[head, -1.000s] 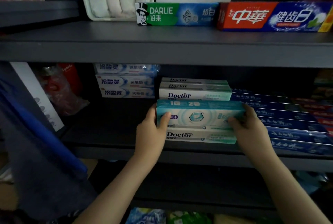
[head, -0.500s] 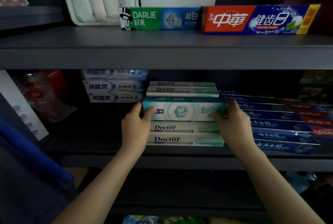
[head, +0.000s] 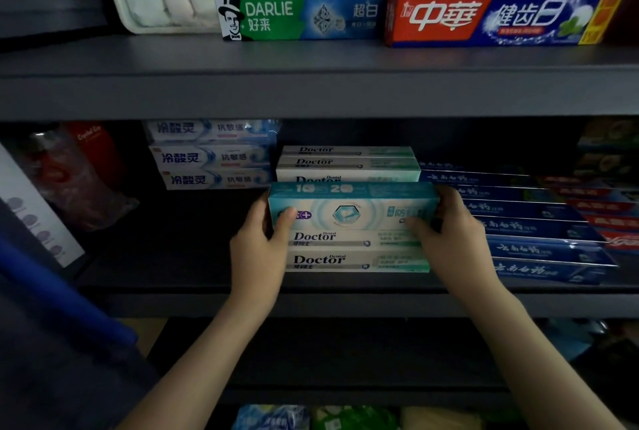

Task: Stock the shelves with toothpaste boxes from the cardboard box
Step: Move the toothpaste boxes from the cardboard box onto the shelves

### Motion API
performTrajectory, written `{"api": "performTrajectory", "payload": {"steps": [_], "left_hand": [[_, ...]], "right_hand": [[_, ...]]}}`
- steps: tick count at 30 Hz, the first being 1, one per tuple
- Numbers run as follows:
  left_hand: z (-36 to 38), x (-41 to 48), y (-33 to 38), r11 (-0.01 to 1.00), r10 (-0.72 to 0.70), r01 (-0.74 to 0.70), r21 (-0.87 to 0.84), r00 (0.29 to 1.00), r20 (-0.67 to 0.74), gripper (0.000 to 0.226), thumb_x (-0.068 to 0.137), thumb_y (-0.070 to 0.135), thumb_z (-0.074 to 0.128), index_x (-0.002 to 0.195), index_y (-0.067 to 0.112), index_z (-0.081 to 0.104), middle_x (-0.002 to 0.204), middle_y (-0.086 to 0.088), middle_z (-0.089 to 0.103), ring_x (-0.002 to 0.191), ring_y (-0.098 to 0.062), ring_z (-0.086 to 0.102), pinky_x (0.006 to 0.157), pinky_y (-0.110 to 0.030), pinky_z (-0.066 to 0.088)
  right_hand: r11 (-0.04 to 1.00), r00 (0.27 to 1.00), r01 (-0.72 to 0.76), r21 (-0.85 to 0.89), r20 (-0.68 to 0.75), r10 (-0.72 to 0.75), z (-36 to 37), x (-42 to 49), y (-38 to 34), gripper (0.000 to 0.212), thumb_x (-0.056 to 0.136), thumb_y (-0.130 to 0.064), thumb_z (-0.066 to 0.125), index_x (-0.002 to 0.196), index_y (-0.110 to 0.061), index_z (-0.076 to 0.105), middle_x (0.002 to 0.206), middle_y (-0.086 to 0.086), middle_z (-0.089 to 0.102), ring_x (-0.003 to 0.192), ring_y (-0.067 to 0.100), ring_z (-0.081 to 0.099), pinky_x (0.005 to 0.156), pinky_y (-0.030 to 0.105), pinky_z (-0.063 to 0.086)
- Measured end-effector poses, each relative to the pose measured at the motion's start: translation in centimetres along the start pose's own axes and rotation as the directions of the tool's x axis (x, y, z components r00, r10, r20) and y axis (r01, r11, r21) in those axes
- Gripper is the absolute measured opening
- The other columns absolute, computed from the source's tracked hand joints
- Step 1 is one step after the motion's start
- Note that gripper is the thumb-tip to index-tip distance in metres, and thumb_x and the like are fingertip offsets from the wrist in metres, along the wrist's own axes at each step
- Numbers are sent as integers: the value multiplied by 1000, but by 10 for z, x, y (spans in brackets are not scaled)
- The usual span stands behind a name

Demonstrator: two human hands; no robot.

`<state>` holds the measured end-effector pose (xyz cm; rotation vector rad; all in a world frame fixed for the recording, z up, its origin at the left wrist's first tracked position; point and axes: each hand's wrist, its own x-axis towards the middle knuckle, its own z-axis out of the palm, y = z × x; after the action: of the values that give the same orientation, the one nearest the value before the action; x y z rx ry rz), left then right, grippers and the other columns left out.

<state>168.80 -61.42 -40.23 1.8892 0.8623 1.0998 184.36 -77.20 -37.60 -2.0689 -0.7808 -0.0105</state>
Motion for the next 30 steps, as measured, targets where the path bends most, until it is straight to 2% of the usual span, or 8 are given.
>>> {"api": "performTrajectory", "payload": {"steps": [3, 6, 10, 13, 17, 19, 23, 30], "left_hand": [[4, -2, 4, 999, -37, 37, -8, 999, 19, 43, 94, 32, 55, 134, 17, 50, 116, 6, 62, 110, -10, 59, 89, -22, 45], [4, -11, 15, 999, -40, 40, 5, 998, -48, 67, 94, 30, 55, 151, 17, 21, 148, 3, 38, 135, -10, 36, 109, -25, 33], [12, -73, 33, 955, 289, -273, 116, 944, -157, 62, 94, 26, 50, 147, 9, 24, 149, -12, 28, 140, -21, 28, 114, -32, 27], [41, -153, 41, 898, 433, -439, 28, 894, 118, 50, 92, 22, 46, 140, 16, 35, 141, 0, 34, 135, -16, 35, 111, -24, 29], [92, -267, 46, 943, 316, -316, -109, 741, 593, 46, 93, 26, 44, 138, 20, 35, 136, 7, 37, 128, -9, 37, 108, -10, 21], [116, -325, 49, 967, 226, -235, -102, 595, 771, 46, 94, 32, 42, 139, 23, 35, 135, 11, 37, 128, -3, 33, 105, -3, 18], [152, -440, 56, 968, 120, -234, -86, 137, 983, 52, 99, 34, 43, 147, 23, 27, 148, 7, 27, 138, -4, 21, 104, -5, 15], [160, -621, 44, 941, -73, -312, -131, -563, 823, 54, 101, 39, 39, 150, 33, 18, 153, 15, 24, 140, -4, 21, 108, -17, 23]], "right_hand": [[1000, 1000, -2, -27, 5, 3, 1, -2, -1, 51, 92, -17, 59, 138, -18, 37, 125, 7, 58, 110, 28, 55, 90, 42, 46], [999, 1000, 9, -38, -22, -10, -1, -9, 0, 63, 91, -20, 61, 145, -17, 28, 138, 6, 49, 123, 27, 48, 102, 51, 37], [999, 990, 44, 10, -135, -42, -27, -45, 9, 64, 92, -19, 61, 146, -20, 27, 138, -4, 44, 128, 14, 41, 101, 32, 39], [1000, 985, 21, 3, -172, -20, -56, -101, 38, 54, 89, -17, 62, 138, -18, 40, 122, -8, 51, 112, 5, 48, 86, 11, 38], [974, 959, -215, -76, -207, 195, -104, -213, 113, 46, 86, -14, 66, 129, -10, 49, 113, 0, 58, 106, 8, 54, 90, 12, 37], [901, 895, -424, -92, -196, 401, -131, -283, 151, 46, 89, -19, 64, 132, -14, 47, 116, -4, 55, 110, 6, 51, 91, 17, 38], [664, 674, -737, -127, -221, 705, -169, -432, 214, 44, 91, -18, 61, 133, -13, 47, 122, 0, 55, 114, 13, 52, 94, 28, 44], [97, 90, -995, 26, -204, 975, -176, -668, 264, 51, 92, -27, 59, 139, -16, 42, 133, -2, 51, 125, 14, 46, 101, 29, 41]]}}
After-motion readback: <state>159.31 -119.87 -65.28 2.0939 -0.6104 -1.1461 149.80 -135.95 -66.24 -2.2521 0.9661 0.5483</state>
